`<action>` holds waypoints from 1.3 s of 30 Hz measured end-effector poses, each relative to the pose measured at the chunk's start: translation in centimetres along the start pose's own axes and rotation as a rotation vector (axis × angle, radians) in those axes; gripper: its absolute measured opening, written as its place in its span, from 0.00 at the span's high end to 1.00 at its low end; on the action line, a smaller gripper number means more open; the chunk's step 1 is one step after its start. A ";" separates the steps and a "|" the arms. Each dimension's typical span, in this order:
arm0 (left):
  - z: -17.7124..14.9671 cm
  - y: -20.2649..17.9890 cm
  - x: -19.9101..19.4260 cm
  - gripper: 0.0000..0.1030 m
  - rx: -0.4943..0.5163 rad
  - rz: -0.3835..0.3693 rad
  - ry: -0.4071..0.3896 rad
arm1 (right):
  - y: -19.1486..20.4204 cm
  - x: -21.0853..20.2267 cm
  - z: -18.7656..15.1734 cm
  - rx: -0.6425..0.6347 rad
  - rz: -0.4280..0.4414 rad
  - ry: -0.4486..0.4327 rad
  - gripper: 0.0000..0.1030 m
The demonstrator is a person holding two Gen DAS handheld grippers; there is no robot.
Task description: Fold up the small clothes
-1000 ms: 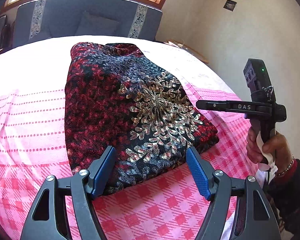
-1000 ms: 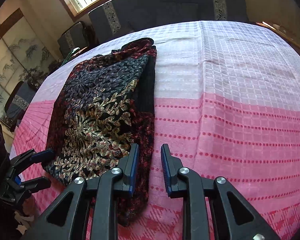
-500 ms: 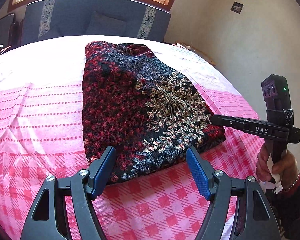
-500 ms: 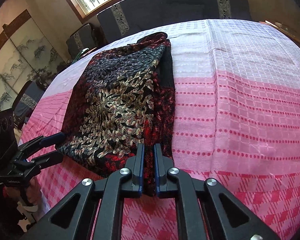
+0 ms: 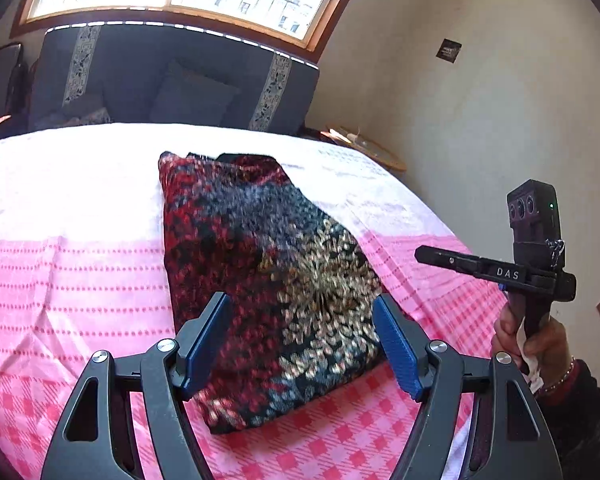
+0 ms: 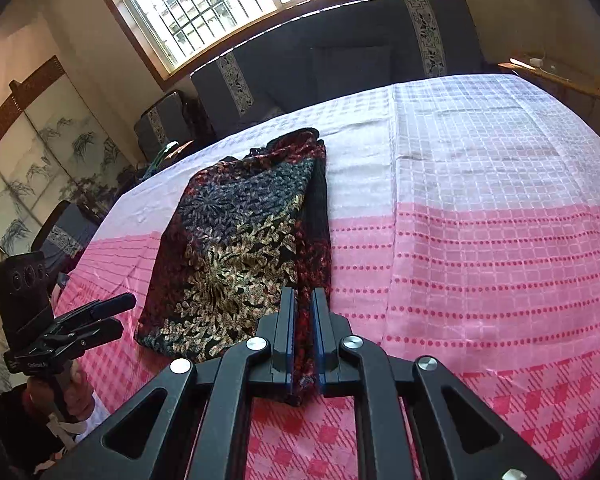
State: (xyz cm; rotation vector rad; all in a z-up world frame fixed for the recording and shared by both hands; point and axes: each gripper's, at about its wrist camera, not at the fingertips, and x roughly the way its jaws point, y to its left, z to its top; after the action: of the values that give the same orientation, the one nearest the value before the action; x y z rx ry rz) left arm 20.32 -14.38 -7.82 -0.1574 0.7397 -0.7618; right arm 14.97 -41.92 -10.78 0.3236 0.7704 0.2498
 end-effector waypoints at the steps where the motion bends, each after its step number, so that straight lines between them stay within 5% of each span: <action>1: 1.3 0.5 0.4 0.29 0.000 -0.002 -0.019 | 0.8 0.9 1.0 -0.014 0.017 0.005 0.90; 3: 3.9 1.9 1.9 0.29 -0.028 -0.026 -0.029 | 2.0 3.0 2.6 -0.044 0.061 0.009 0.90; 6: 7.1 4.4 5.0 0.29 -0.098 -0.056 -0.024 | 3.1 6.9 3.8 -0.088 0.017 0.063 0.90; 12: 7.6 8.4 12.6 0.29 -0.146 0.045 0.135 | 2.1 10.4 2.2 -0.057 -0.030 0.147 0.92; 20: 7.1 7.3 12.5 0.29 -0.053 0.064 0.134 | 2.0 9.7 1.8 -0.053 -0.031 0.141 0.93; 25: 9.6 7.5 8.9 0.28 -0.088 -0.020 -0.001 | 1.7 8.1 3.2 -0.013 0.038 0.099 0.88; 30: 9.4 10.6 13.2 0.27 -0.163 0.031 0.138 | 2.6 9.2 5.8 -0.050 0.024 0.082 0.86; 36: 8.2 9.5 13.6 0.27 -0.097 0.036 0.091 | 1.9 11.8 4.2 -0.055 -0.029 0.133 0.88; 39: 7.6 7.5 13.5 0.27 0.020 0.126 0.086 | 2.2 11.5 3.8 -0.078 -0.045 0.120 0.88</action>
State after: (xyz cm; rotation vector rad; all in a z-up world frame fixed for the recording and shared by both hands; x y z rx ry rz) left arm 36.22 -19.01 -12.48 -0.0592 0.8157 -0.6590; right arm 25.42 -36.74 -14.76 0.2186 0.8832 0.2584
